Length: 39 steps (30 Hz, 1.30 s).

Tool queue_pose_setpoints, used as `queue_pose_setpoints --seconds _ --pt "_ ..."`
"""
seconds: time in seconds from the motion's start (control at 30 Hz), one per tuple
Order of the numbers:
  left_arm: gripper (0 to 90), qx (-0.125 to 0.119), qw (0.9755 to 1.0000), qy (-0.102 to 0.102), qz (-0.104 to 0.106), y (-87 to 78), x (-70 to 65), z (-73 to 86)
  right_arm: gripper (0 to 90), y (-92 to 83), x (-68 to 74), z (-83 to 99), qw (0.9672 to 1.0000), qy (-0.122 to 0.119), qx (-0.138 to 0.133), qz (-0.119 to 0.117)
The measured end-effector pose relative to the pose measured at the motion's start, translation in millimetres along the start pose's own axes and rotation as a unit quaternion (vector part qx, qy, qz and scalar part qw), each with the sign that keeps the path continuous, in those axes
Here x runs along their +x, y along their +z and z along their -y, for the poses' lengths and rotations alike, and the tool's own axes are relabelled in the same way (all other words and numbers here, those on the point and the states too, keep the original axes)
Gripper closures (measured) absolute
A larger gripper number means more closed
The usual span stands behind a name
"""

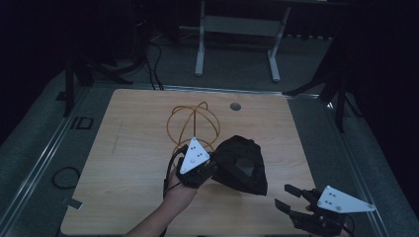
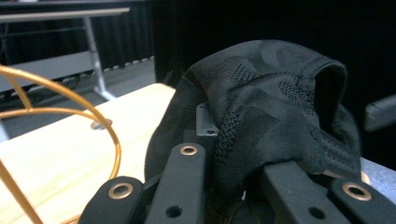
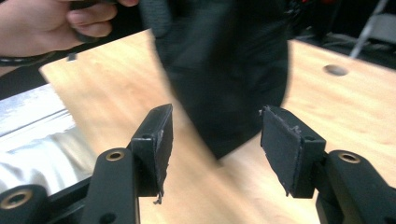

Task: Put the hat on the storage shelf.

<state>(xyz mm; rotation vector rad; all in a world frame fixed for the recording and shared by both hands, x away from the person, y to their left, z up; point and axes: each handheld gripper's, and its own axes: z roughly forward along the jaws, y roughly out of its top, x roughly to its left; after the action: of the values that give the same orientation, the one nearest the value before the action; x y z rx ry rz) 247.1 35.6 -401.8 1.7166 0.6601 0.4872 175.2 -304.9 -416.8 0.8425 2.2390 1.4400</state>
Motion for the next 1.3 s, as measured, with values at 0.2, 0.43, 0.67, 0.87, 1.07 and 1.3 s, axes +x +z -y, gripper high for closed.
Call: queue_pose_setpoints --seconds 0.2,0.43,0.67,0.87,1.07,1.3 --pt "87.8 -0.011 0.9993 0.018 0.032 -8.8 4.0 -3.0 45.5 -5.0 -20.4 -1.8 0.9994 0.001 -0.016 0.032" --pt "87.8 -0.025 0.9951 0.060 0.075 -16.6 9.5 -8.1 47.2 1.2 -25.8 -22.9 0.9991 -0.030 -0.028 0.013" --pt "87.7 -0.035 0.9875 0.072 0.136 -23.9 15.1 -10.6 46.9 15.5 -21.8 -43.5 0.9969 -0.070 -0.030 -0.019" --pt "87.7 -0.034 0.9795 0.079 0.182 -27.3 14.8 -13.4 46.6 21.3 -15.4 -53.9 0.9935 -0.101 -0.031 -0.041" --pt "87.7 -0.030 0.9770 0.077 0.196 -25.4 14.1 -13.6 46.6 23.9 -4.5 -64.4 0.9852 -0.134 -0.052 -0.093" --pt "87.7 -0.032 0.9767 0.074 0.199 -25.7 16.5 -15.2 53.7 34.0 0.6 -68.5 0.9826 -0.145 -0.043 -0.108"
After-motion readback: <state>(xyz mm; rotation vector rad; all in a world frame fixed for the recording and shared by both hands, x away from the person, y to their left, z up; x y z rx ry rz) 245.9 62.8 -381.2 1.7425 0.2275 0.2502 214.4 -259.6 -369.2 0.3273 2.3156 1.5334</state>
